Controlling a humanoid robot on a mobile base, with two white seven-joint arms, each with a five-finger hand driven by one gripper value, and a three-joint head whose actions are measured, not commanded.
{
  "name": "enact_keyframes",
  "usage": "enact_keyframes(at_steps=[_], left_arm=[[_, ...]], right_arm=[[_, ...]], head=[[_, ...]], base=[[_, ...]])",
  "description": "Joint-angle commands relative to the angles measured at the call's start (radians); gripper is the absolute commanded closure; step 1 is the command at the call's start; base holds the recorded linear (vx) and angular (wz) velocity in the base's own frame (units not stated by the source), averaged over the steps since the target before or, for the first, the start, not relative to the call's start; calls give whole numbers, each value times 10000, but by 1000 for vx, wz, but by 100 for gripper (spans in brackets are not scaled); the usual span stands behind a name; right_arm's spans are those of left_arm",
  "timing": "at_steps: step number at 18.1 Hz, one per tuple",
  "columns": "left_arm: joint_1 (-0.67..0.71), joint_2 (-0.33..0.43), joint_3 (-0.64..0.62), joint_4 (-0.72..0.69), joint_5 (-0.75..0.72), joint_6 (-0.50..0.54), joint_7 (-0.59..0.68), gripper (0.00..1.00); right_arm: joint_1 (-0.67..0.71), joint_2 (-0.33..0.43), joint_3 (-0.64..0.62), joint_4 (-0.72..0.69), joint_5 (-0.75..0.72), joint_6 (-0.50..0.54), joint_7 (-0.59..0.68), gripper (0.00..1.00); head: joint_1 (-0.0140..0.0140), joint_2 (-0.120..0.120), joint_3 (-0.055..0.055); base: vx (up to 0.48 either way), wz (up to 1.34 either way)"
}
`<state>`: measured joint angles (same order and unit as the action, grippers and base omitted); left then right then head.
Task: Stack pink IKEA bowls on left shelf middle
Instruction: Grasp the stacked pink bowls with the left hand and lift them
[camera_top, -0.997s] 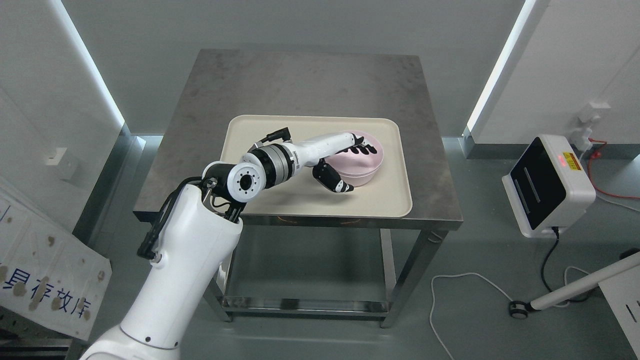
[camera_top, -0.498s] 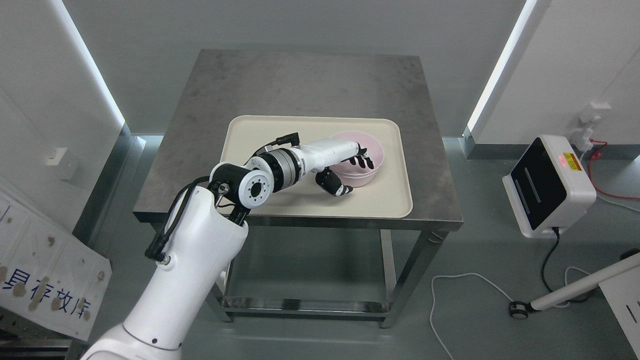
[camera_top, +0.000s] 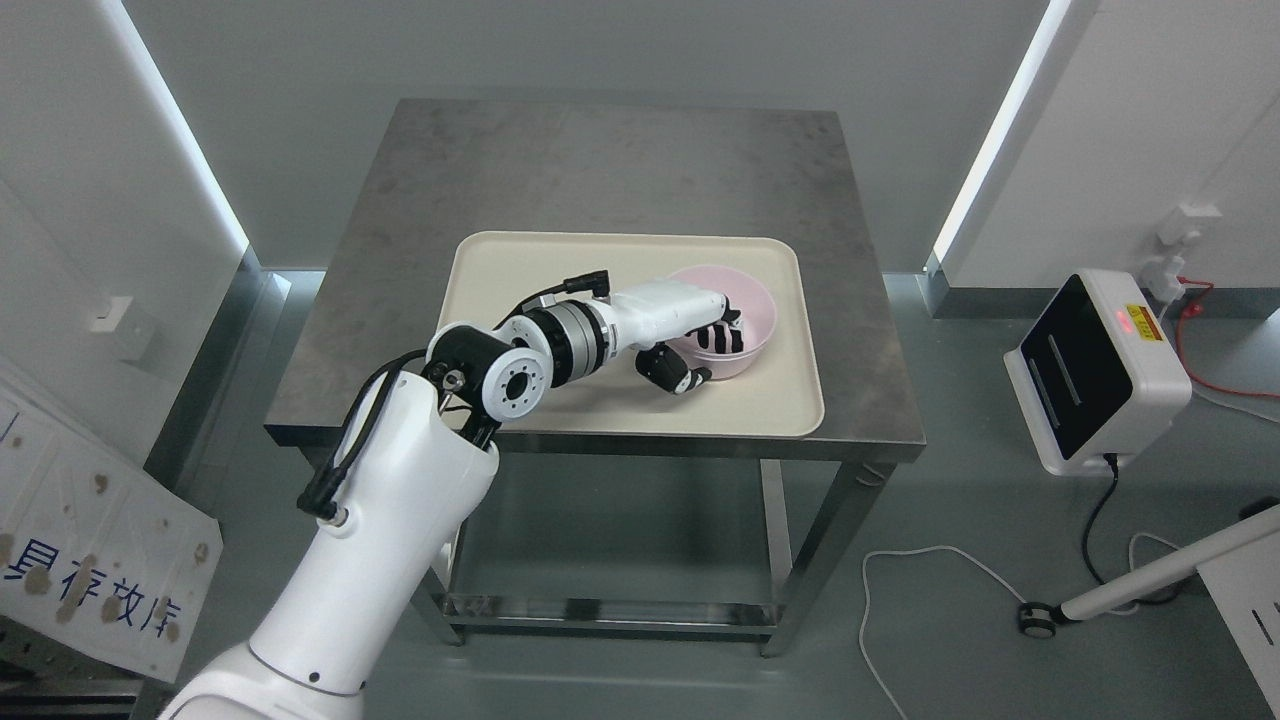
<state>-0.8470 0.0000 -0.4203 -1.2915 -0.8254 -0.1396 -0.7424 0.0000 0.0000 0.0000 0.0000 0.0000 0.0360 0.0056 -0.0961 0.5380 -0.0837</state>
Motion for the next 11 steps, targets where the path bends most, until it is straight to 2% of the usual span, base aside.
enact_keyframes(at_steps=[1,7,11], left_arm=[[-59,175,137,597,-29,-429,260,91],[-59,175,718,536,123,-597,535,95],[-59,175,2679,-107,1606,-1180,522,96]], right_arm=[[16,-175,-107,-337,0,-7,5,0],[16,-175,-107,-337,0,-7,5,0],[16,-175,-107,-337,0,-7,5,0]], head=[[0,0,0],[0,0,0],[0,0,0]], base=[[-12,0],[-8,0],[0,0]])
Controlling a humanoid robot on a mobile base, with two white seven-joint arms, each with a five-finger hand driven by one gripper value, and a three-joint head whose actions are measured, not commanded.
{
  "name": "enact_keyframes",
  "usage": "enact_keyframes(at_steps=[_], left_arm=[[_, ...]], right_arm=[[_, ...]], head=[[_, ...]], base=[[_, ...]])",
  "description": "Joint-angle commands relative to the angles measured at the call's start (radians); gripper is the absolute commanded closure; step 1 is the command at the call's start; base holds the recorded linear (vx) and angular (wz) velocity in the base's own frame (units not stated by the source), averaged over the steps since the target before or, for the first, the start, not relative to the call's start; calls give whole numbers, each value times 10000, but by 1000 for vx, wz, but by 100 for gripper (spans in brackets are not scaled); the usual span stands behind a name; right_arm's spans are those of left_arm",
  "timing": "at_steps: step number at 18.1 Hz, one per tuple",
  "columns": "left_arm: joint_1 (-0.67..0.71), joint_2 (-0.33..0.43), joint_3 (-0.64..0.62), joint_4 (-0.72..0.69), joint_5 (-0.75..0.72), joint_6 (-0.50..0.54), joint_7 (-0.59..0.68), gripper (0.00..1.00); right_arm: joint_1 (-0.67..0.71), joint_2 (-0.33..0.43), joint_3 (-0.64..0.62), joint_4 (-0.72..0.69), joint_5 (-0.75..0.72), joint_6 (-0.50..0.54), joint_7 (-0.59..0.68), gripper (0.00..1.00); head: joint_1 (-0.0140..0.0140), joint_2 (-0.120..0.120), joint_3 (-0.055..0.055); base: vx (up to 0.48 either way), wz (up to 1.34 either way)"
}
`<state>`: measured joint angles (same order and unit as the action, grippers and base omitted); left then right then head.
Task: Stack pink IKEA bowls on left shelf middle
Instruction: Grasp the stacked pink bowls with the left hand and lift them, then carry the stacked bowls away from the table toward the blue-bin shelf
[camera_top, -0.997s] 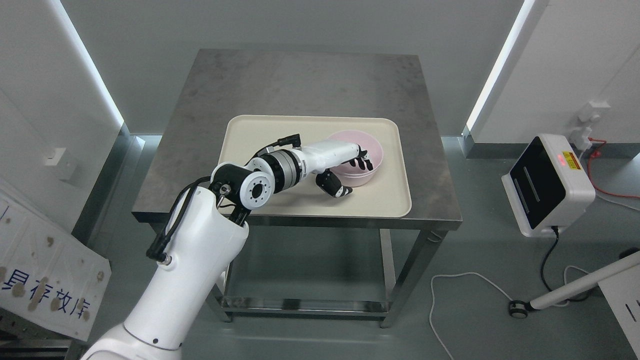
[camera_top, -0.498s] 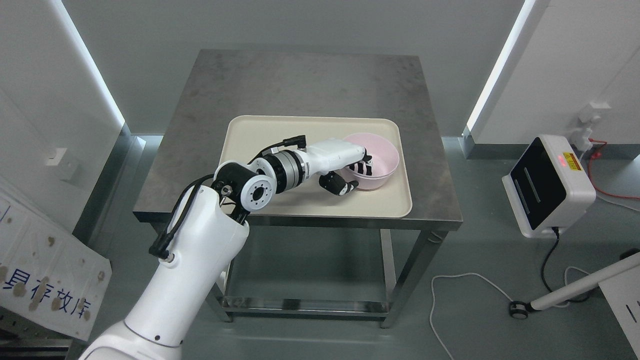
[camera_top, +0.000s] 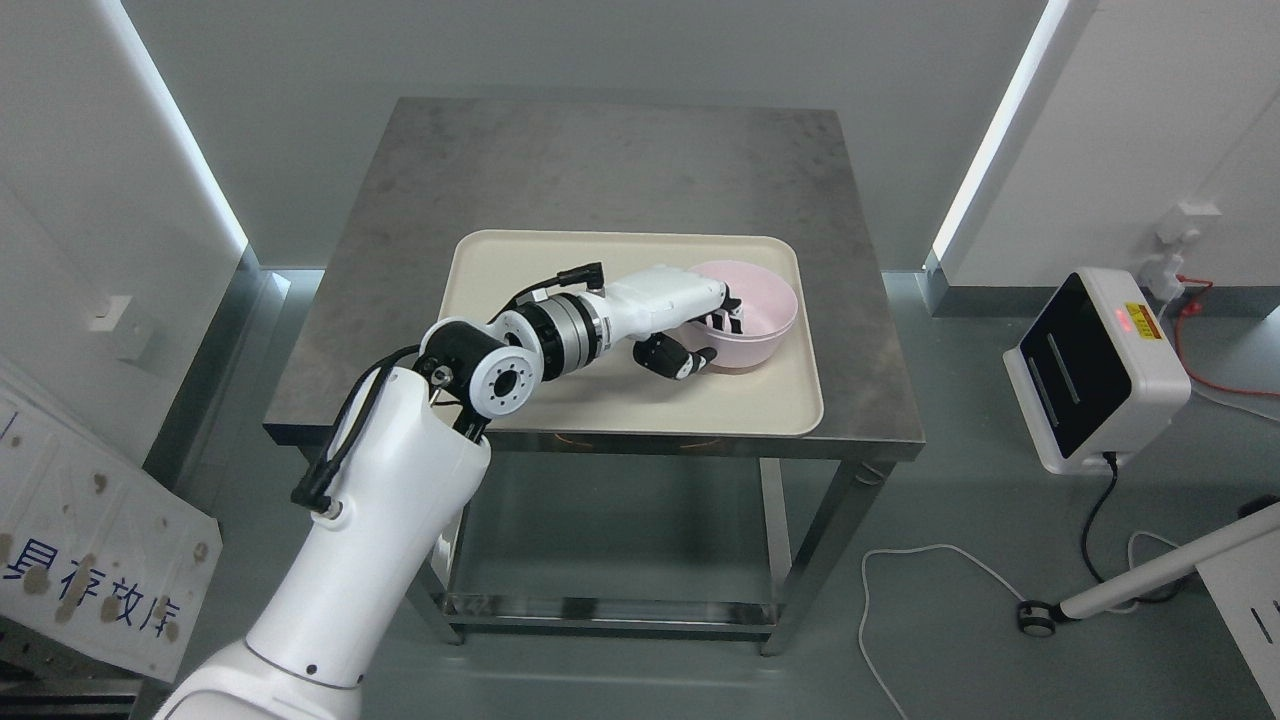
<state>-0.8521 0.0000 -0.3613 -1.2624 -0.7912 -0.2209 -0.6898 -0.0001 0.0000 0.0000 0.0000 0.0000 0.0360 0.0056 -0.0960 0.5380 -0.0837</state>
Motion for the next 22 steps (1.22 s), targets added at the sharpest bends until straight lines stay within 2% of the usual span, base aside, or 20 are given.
enact_keyframes(at_steps=[1,6,9,14,22], left_arm=[[-8,175,2490,-551,1831,-505,-66,95],[176,175,4453,-2159,3338,-1776,-1045,94],[482,175,5176,-3096,3846,-2407,-1554,93],[1095,175,5332,-3773,3923,-2546,-1600,93],[1816,183,5300,-3744,3847,-2669,-1585,94]], right_arm=[[16,-175,-107,-337,0,-8,5,0],[16,-175,-107,-337,0,-8,5,0],[16,-175,-107,-337,0,-8,5,0],[16,-175,-107,-337,0,-8,5,0],[16,-175,-107,-337,0,-8,5,0]], head=[[0,0,0],[0,0,0],[0,0,0],[0,0,0],[0,0,0]], base=[[0,0],[-21,3],[-94,70],[-163,71],[-182,-317]])
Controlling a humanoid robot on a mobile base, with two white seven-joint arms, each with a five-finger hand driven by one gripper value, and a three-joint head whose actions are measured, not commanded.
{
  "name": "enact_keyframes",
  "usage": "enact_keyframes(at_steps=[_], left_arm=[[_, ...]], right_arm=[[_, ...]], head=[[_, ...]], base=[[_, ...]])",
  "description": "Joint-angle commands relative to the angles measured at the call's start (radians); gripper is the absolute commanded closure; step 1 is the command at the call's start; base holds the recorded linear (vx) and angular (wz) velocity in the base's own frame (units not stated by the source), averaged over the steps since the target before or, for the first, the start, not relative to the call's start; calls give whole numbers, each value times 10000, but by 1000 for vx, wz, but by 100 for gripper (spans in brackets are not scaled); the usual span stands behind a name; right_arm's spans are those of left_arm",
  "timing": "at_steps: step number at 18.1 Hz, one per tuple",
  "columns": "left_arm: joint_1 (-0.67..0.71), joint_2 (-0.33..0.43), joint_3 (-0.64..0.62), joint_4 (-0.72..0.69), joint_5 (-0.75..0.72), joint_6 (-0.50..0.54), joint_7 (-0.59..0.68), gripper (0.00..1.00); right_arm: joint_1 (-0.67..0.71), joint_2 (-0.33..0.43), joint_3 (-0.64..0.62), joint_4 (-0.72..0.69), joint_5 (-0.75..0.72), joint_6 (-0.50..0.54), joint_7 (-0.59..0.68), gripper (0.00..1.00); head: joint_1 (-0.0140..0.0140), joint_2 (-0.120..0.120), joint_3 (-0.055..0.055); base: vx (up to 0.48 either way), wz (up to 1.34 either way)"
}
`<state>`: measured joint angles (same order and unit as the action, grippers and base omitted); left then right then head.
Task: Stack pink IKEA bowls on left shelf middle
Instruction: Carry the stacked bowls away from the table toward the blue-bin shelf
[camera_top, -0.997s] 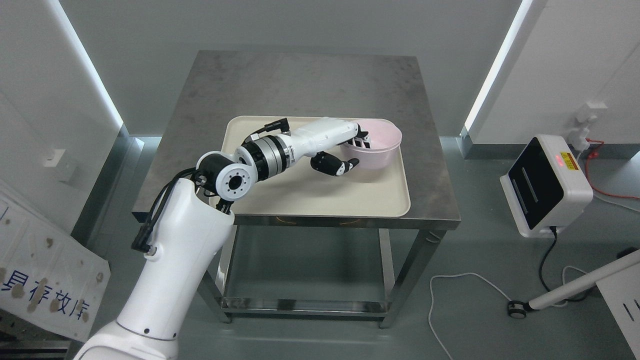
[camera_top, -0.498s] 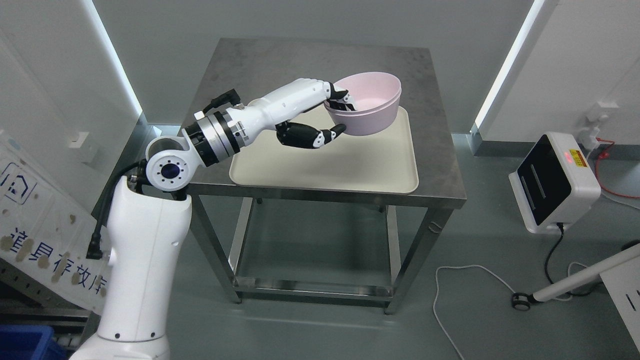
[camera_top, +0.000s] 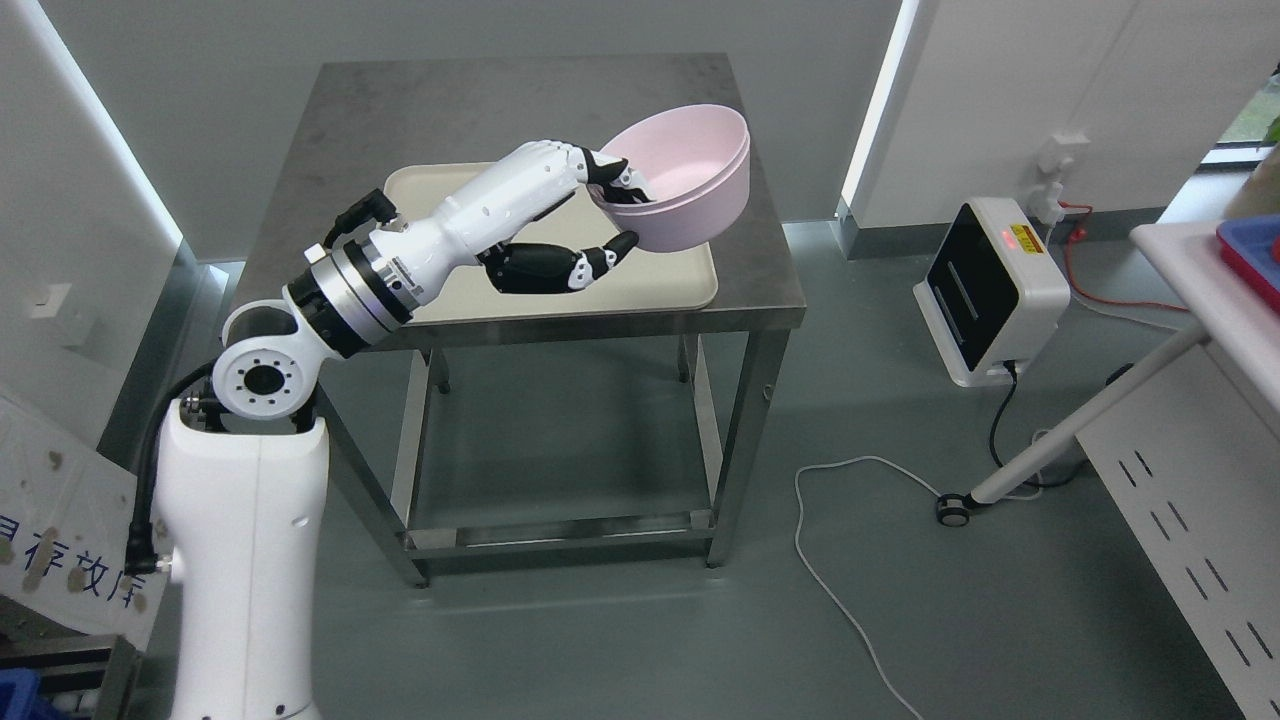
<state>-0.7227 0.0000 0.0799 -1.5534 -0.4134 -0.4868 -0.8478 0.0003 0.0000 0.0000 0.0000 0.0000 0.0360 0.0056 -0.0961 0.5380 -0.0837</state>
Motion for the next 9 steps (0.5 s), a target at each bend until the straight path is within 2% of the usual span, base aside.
enact_keyframes(at_steps=[1,5,9], left_arm=[[661,306,919,-833,69,-10,-5,94],[1045,980,1576,-833,84,-25,-5,94],[1046,1457,2176,-879,100,-148,-21,94]], right_arm=[[13,-175,-107,-338,0,-8,5,0],[13,-175,-107,-338,0,-8,5,0],[13,-175,-107,-338,0,-8,5,0]], head=[[0,0,0],[0,0,0],[0,0,0]], base=[[-241,-250],[-265,31],[-256,336]])
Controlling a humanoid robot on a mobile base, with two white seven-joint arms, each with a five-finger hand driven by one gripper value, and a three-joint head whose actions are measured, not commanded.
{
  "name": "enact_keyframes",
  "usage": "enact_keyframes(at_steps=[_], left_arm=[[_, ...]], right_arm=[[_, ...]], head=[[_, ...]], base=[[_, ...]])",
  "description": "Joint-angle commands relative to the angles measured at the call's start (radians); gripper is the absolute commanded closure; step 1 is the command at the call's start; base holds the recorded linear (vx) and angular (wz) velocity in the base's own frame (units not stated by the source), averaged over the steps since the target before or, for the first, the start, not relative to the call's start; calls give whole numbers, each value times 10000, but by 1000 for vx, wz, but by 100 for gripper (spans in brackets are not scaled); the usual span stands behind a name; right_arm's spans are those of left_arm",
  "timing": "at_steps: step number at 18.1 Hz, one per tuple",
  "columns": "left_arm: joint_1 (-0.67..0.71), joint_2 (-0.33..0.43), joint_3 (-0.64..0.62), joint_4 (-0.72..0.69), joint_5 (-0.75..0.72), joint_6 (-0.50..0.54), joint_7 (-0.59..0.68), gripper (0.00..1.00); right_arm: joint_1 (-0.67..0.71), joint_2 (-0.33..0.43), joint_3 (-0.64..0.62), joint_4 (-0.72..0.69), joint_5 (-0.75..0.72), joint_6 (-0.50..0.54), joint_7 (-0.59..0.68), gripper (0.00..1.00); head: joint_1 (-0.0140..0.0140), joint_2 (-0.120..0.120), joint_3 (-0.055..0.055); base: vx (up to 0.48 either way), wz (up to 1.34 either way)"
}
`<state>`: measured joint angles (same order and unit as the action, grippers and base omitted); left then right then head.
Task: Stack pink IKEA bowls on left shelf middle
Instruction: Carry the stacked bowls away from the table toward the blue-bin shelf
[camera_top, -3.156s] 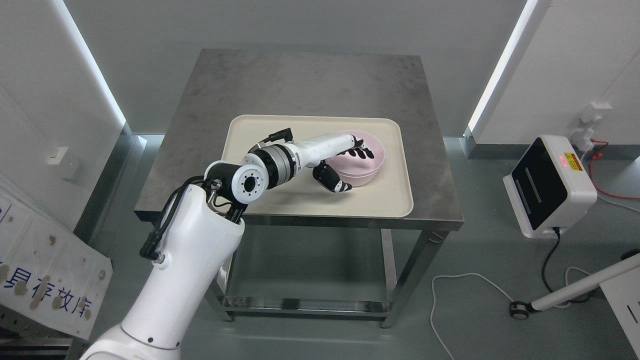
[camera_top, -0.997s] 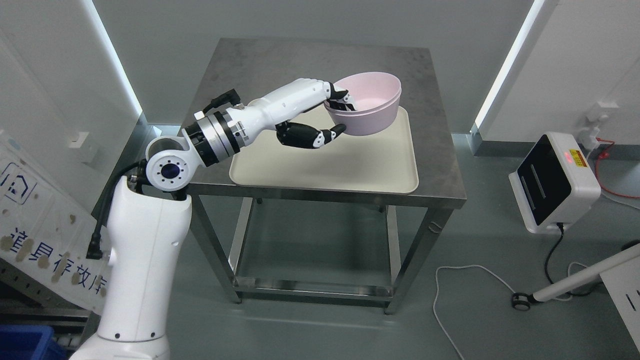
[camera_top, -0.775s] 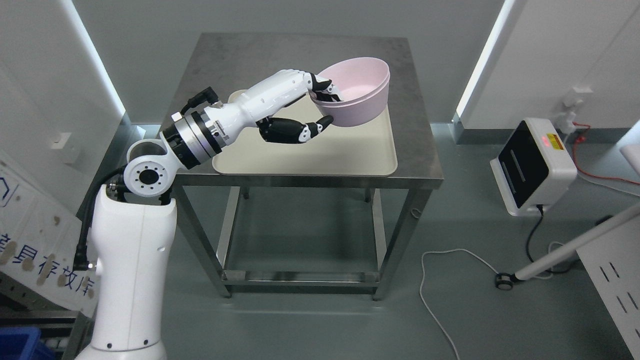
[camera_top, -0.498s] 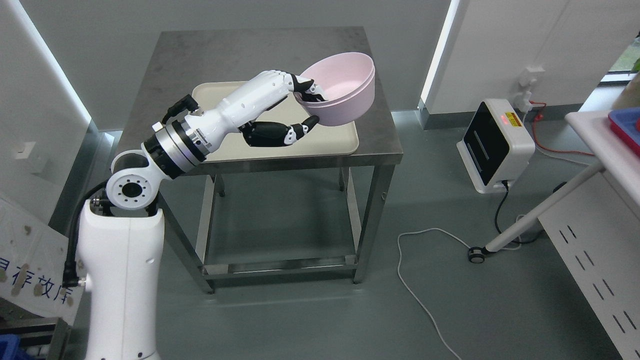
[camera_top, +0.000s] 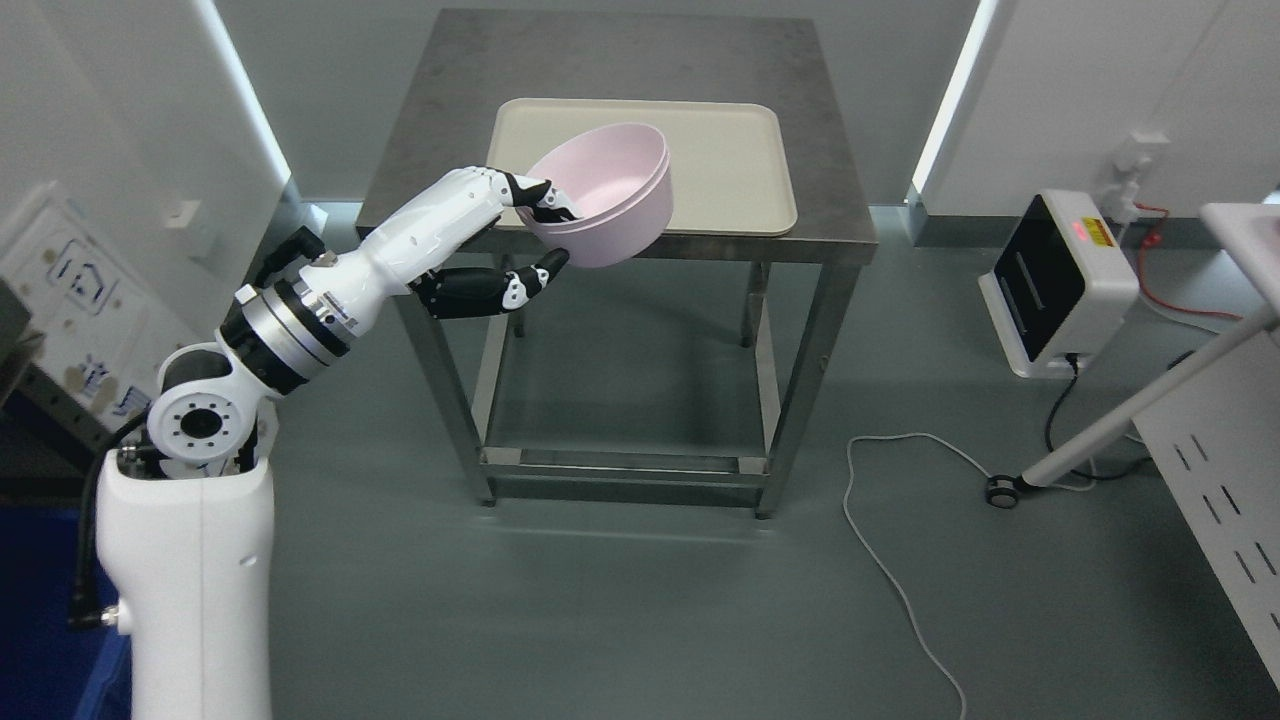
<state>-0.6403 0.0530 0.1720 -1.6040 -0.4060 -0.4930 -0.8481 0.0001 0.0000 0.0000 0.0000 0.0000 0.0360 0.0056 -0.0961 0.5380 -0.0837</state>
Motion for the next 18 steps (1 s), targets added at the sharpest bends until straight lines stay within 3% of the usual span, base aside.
enact_keyframes(at_steps=[1,10,13,15,18], left_arm=[[191,882,1256,-374,25,-102,-17,94],[-1663,530,413,-481,10,-56,-17,94],[-2125,620,397,-481,-585,189,-2,93],[-2095,925,518,-481,-848,205,-17,93],[-2080,2059,871,-481,-864,373,-33,93]], right_arm=[[14,-175,-107,-337,0,-8,5,0],[14,-175,-107,-337,0,-8,5,0],[14,-175,-107,-337,0,-8,5,0],[14,-175,-107,-337,0,-8,5,0],[14,-175,-107,-337,0,-8,5,0]], head=[[0,0,0],[0,0,0],[0,0,0],[0,0,0],[0,0,0]], base=[[-269,549],[-259,506],[-265,380],[-260,490],[-240,651]])
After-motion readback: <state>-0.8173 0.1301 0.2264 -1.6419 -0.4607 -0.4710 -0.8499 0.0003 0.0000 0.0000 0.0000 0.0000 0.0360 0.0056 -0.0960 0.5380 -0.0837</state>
